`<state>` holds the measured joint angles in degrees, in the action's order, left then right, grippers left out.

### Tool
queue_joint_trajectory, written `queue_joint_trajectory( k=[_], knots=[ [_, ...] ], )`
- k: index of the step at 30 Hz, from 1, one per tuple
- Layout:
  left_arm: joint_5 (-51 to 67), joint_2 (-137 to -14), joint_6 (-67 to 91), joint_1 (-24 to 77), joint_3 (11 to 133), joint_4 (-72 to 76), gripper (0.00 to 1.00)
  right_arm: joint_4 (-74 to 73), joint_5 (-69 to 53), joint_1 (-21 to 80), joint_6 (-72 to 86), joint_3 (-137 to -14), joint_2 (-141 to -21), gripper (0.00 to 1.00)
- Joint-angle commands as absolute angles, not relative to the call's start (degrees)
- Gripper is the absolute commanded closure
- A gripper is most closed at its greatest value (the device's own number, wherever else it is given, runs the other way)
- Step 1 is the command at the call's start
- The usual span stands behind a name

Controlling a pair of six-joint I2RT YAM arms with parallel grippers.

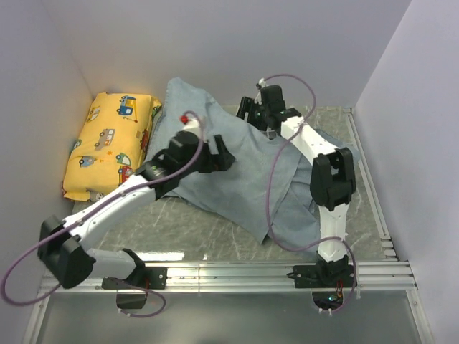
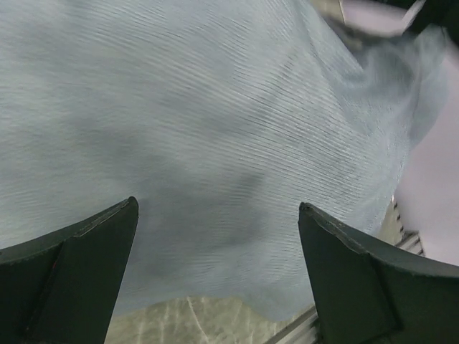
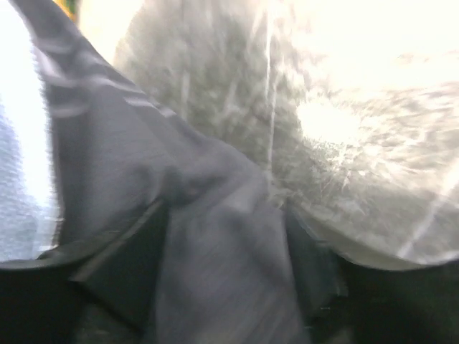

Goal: Remove the pillowcase from the pillow

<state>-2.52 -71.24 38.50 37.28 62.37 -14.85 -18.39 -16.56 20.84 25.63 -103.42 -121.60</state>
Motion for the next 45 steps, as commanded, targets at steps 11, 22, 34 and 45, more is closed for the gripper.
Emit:
queue_joint_trajectory(
  k=[11,22,34,45],
  knots=[
    [-22.93,-85.07,31.91,59.32,76.1,-13.8,0.01,-22.41,2.0,18.2,25.05,-98.98,-90.2,0.12],
    [-38.21,-100.17,26.81,68.28,87.78,-18.36,0.01,-19.69,2.99,10.2,29.27,-62.6,-56.88,0.09],
    [-48.16,-108.37,25.75,71.28,94.66,-22.58,0.1,-23.47,5.54,9.93,29.71,-47.47,-44.39,0.08],
    [-50.8,-104.33,27.51,69.44,90.71,-22.68,0.95,-21.98,1.15,9.76,29.88,-42.63,-43.76,0.09]
  ],
)
